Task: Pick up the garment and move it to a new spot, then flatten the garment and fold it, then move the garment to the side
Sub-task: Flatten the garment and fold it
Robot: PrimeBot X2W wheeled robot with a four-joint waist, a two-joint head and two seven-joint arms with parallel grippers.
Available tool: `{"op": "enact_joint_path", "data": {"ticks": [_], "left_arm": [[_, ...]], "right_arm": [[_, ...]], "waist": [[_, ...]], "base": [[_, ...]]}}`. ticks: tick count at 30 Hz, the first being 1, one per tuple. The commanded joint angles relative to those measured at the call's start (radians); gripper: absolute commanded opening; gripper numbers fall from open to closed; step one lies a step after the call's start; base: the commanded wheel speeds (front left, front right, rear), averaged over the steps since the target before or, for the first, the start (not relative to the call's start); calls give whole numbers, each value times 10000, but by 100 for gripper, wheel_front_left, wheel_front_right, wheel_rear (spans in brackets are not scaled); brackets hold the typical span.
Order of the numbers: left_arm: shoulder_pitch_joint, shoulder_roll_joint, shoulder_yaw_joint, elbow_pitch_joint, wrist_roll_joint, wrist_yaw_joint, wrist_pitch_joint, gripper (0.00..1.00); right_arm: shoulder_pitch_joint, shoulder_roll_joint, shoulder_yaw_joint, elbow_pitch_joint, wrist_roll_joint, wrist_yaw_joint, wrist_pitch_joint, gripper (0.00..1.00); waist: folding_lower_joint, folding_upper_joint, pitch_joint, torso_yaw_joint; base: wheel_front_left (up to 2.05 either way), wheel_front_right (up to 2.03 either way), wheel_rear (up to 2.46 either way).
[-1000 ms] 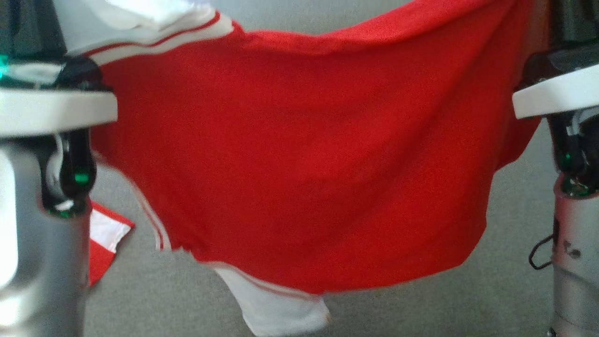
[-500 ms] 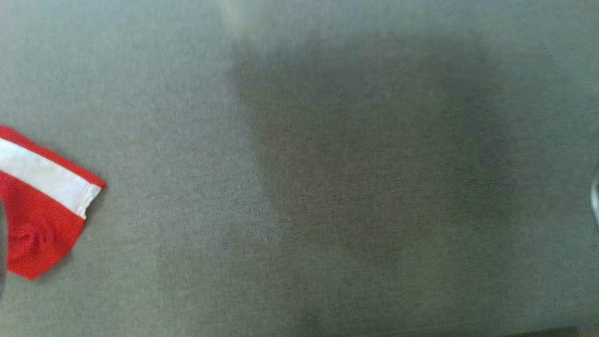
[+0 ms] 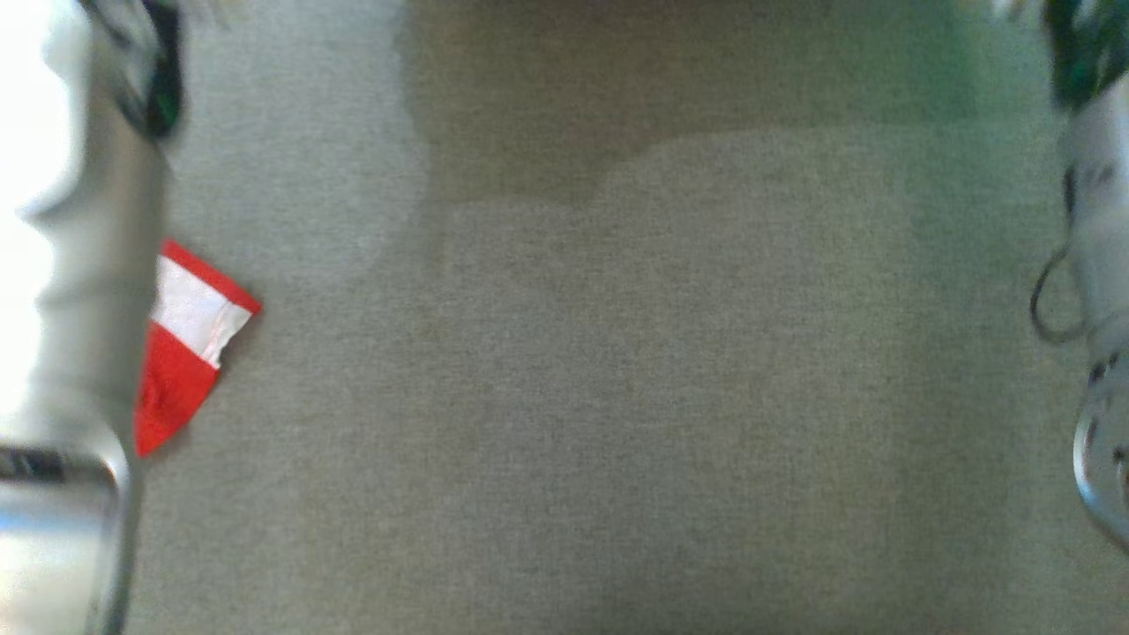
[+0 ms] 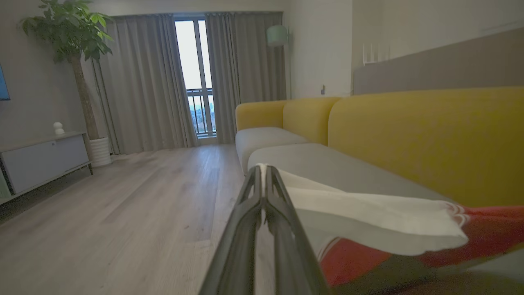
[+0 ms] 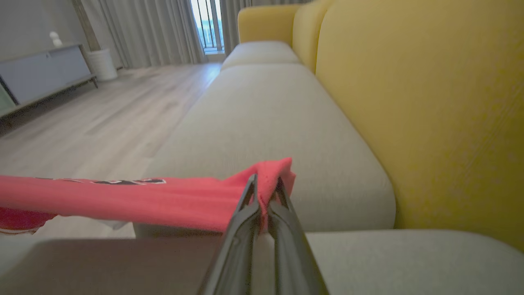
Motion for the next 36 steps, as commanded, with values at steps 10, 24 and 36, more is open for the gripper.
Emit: {"op": "enact_joint_path", "data": {"ticks": [10,24,36], "left_arm": [[3688,1537,-2058,-634,-474,19,-119,0],[6943,3153,-3292,-3327,-1202,18,930,0],[9555,4541,-3583,-7357,-2416,423,3485,0]], "right_arm": [[1864,-501,2868,1123,1328,67,1191,0],[4795,-3654,8320,-2920,6301,67,4132,0],[6748,-5548,9078,-5441,8938,67,6220,0]], "waist": [[0,0,-1294,324],[0,0,-3122,294],[0,0,-4310,131]], "base": [[0,0,0],[0,0,0],[0,0,0]]}}
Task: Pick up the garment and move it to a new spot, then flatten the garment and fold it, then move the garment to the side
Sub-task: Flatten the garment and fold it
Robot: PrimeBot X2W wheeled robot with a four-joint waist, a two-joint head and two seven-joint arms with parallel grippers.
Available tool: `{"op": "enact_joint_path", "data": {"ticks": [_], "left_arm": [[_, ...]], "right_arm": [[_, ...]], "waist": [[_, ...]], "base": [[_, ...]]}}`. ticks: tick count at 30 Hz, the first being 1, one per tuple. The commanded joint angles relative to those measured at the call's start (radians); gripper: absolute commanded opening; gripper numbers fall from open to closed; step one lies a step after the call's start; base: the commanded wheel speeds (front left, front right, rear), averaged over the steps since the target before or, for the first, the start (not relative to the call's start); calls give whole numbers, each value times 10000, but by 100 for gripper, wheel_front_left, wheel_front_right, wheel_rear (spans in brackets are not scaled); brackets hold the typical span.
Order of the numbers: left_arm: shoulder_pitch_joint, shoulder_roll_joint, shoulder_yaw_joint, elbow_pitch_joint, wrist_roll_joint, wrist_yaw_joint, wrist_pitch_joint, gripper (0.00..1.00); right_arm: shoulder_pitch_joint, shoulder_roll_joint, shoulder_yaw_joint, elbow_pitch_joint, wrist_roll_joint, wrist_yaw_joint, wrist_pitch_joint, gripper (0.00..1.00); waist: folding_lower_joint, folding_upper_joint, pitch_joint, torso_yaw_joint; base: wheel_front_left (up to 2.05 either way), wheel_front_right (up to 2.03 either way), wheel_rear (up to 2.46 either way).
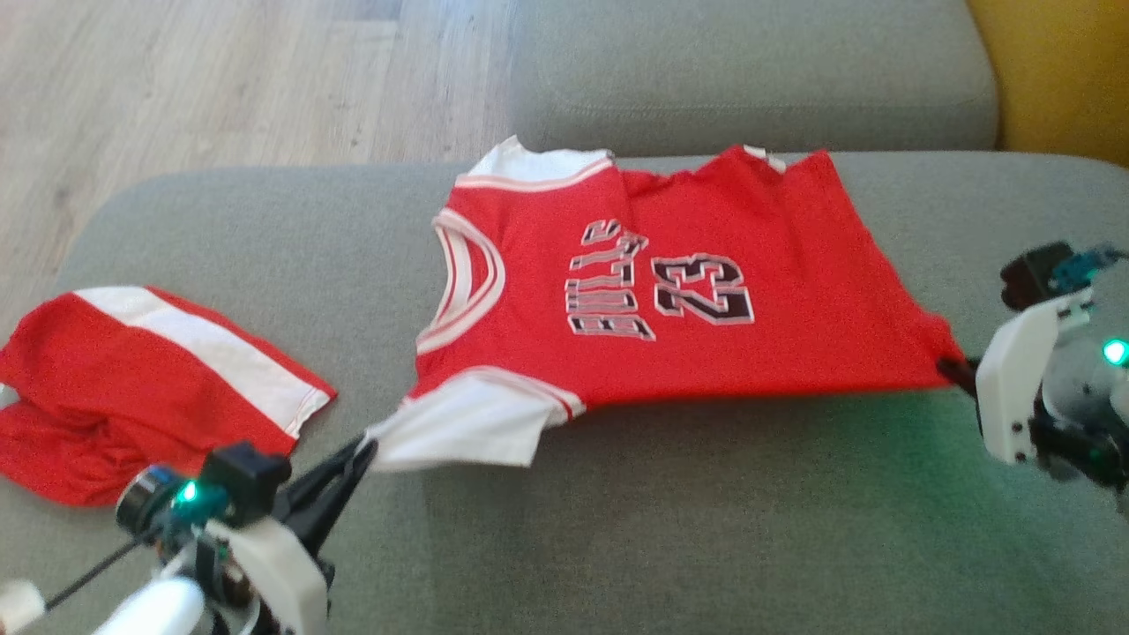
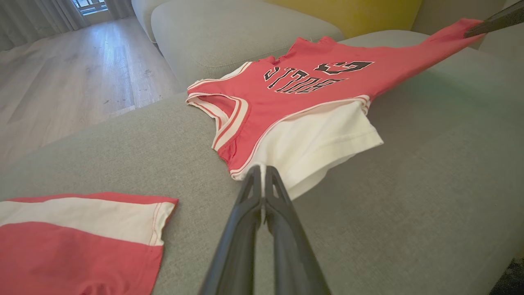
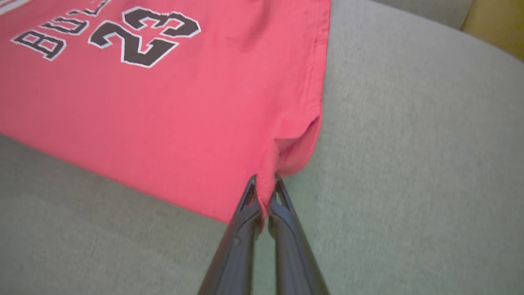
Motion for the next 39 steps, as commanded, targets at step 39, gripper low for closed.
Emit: {"op": "enact_joint_path", "data": {"ticks": [39], "left_arm": [[-4223,430,-275,771,810,-177,1450,0]], "right_arm": [[-471,1792,-3797,-923,-2564,65,2461,0]], "waist": [[2,-1,1780,-537]], "base": [[0,0,0]]}}
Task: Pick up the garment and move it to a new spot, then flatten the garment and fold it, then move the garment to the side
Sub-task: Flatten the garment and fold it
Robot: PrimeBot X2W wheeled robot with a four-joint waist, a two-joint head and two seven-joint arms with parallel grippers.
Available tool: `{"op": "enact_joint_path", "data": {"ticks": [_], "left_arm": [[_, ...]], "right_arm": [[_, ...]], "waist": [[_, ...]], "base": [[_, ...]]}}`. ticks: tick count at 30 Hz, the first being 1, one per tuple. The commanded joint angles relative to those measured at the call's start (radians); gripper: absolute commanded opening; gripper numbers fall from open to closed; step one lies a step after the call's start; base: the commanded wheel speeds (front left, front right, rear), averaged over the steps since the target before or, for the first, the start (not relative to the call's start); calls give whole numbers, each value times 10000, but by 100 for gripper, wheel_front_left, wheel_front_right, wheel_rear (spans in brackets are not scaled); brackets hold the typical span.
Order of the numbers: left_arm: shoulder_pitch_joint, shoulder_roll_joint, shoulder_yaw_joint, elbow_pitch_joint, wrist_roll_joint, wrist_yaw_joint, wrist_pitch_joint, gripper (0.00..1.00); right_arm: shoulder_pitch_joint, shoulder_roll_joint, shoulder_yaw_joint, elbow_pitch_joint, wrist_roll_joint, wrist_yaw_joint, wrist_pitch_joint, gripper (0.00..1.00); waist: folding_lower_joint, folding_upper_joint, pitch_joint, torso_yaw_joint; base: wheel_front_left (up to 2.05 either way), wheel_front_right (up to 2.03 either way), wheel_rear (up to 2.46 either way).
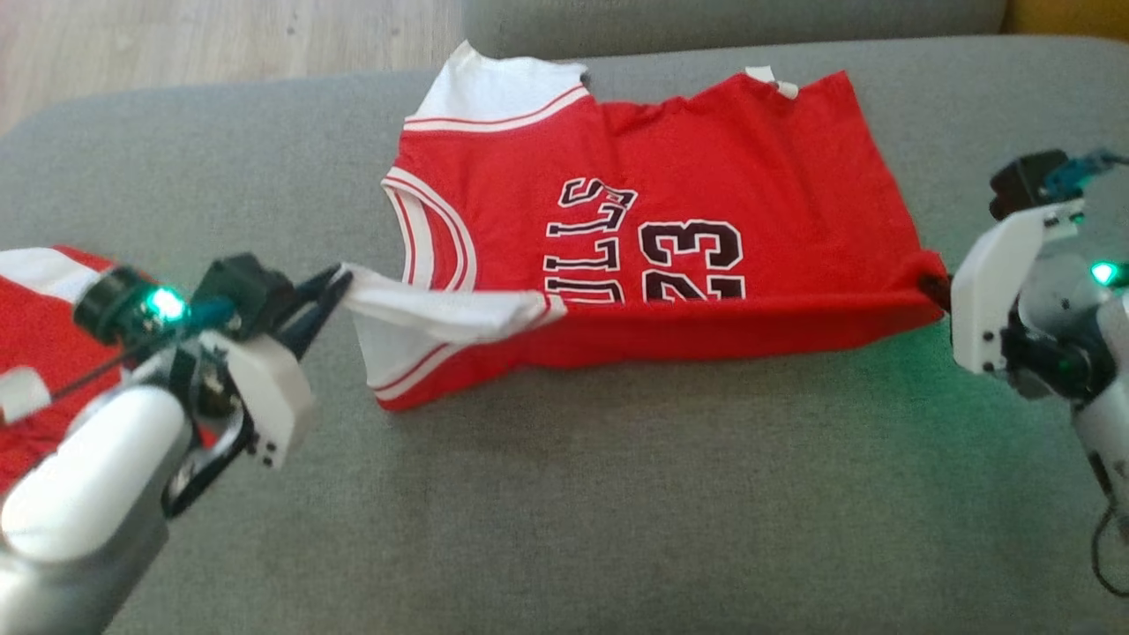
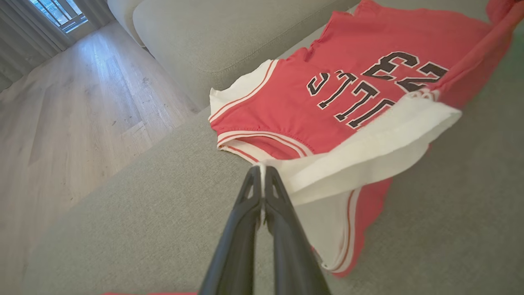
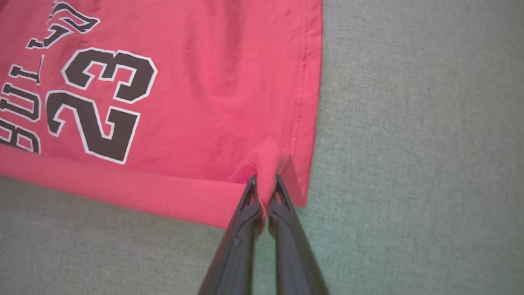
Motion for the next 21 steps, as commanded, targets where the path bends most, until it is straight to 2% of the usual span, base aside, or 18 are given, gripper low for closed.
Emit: {"op": "enact_joint_path", "data": {"ticks": [1,13,14,15,16,18,21], "left_arm": [[-781,266,384,-32,40,-4,-12,0],[-3281,-360,-1537,2064,-263,-61,-686,0],[-3507,-425,-1622,2291,-272,-61,-797,0],[-3507,-425,-1622,2291,-272,-61,-797,0],[-3940,-626,-1629,2773,-191,-61,-1179,100],[-4119,-745,-1583,3022,-171,-61,-1403,100],[-4472,-1151,-1173,3703,-315,186,-2274,100]], "right_arm": [[-430,-47,-47,-230,-130,65,22,0],[-1654,429,123,559,-822,65,-295,0],[-1773,417,143,579,-946,65,-478,80],[-1773,417,143,579,-946,65,-478,80],[-1985,484,1,790,-1080,65,-784,100],[-2094,544,-83,866,-1133,65,-1032,100],[-2347,789,-404,1012,-1167,65,-2063,100]], "waist": [[-2,0,144,-7],[-2,0,1054,-110],[-2,0,1123,-106],[-2,0,1123,-106],[-2,0,1224,-90],[-2,0,1256,-87],[-2,0,1281,-67]], "base": [[0,0,0],[0,0,0],[0,0,0],[0,0,0],[0,0,0],[0,0,0],[0,0,0]]}}
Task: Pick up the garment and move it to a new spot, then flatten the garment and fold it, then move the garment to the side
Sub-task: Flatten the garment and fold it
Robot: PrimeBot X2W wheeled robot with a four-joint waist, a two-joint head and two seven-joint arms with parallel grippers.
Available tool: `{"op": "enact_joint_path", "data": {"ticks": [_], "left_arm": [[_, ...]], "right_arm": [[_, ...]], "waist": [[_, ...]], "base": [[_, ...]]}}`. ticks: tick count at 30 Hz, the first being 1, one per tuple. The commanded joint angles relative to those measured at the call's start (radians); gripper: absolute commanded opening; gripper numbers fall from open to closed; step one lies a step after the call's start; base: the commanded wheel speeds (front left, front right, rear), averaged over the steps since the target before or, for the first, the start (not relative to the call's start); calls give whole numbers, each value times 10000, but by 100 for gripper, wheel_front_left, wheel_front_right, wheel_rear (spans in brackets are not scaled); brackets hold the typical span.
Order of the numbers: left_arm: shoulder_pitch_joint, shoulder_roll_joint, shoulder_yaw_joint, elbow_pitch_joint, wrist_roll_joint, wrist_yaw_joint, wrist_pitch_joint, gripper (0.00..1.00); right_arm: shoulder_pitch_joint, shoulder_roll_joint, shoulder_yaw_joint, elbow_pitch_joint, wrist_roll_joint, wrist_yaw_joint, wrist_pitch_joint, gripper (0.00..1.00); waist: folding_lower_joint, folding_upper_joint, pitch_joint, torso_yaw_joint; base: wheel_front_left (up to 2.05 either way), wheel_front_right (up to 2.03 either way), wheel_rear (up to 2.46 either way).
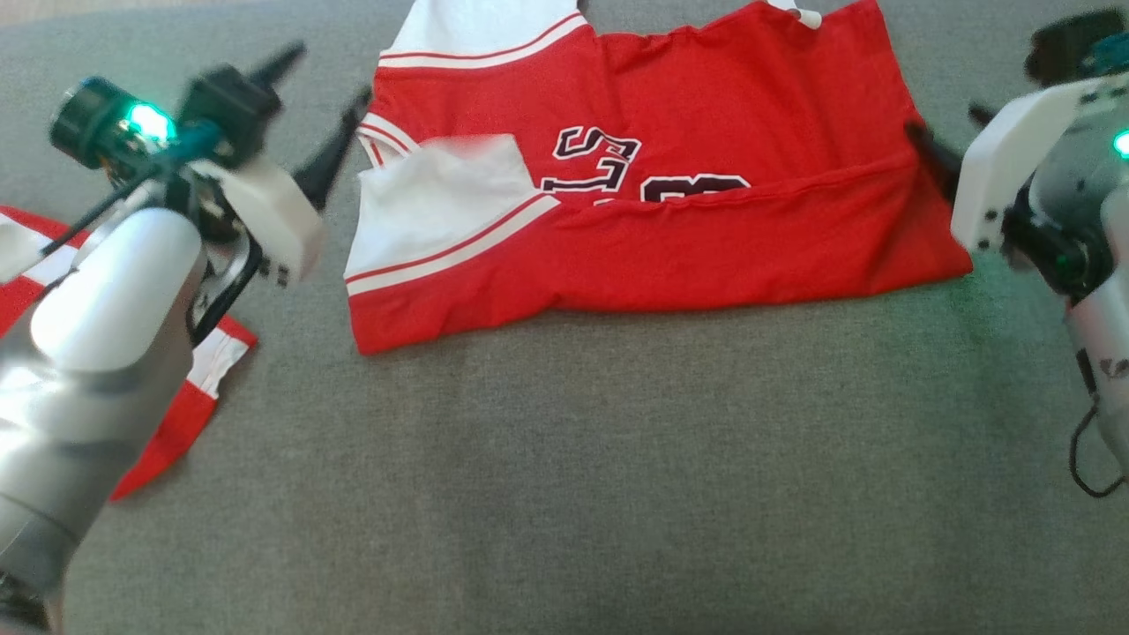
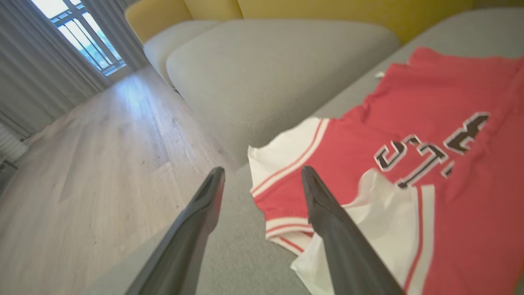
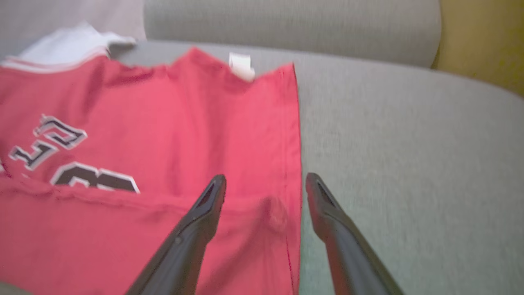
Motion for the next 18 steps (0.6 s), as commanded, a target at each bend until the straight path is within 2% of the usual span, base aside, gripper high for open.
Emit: {"op": "enact_joint_path", "data": {"ticks": [1,6,9,14,18], "left_arm": [[-540,253,619,19,-136,189,-364,100],[-301,-267,1373,483,-559,906,-2034,100],[228,-485,1959,214,-889,1374,-2579,100],[1785,-739,3189,-1493,-838,2137,-2722,100],[3584,-1084,4116,-3026,-352,2497,-2726,100]], "right_arm": [[-301,60,-107,-298,-65,67,-494,100],[-92,98,-315,-639,-302,67,-3297,100],[436,151,-433,-1024,-411,67,-4834,100],[1742,275,-980,-1501,-1028,67,-6482,100],[2979,802,-1916,-1751,-1635,67,-7061,100]], "waist": [[-2,0,-44,24],[-2,0,-395,154],[-2,0,-679,207],[-2,0,-1077,295],[-2,0,-1348,325]], "base": [[0,0,0],[0,0,0],[0,0,0],[0,0,0],[0,0,0]]}}
